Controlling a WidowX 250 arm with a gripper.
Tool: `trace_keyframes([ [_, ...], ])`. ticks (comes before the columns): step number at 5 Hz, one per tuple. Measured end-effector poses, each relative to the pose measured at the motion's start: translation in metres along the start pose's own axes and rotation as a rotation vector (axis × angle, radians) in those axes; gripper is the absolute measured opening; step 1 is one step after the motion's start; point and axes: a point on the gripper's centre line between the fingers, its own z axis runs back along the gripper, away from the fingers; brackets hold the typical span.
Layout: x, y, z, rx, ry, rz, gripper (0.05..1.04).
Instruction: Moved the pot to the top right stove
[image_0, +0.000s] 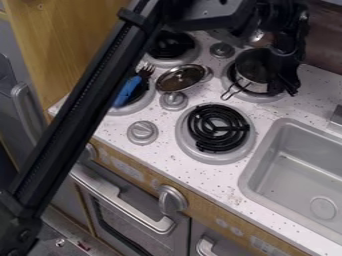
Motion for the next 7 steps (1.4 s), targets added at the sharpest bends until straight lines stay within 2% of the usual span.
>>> trace_keyframes([
  [2,-0.021,0.01,0.006,0.007,-0.053,0.078,0.824],
  [3,-0.032,0.024,0.024,0.026,-0.122,0.127,0.999],
  [4,-0.03,0.022,0.049,0.036,-0.182,0.117,1.001],
  [5,-0.04,0.021,0.076,0.042,-0.149,0.131,1.001],
  [6,-0.066,0.018,0.088,0.061,0.068,0.241,1.001],
  [7,-0.077,0.011,0.093,0.052,0.168,0.3,1.001],
])
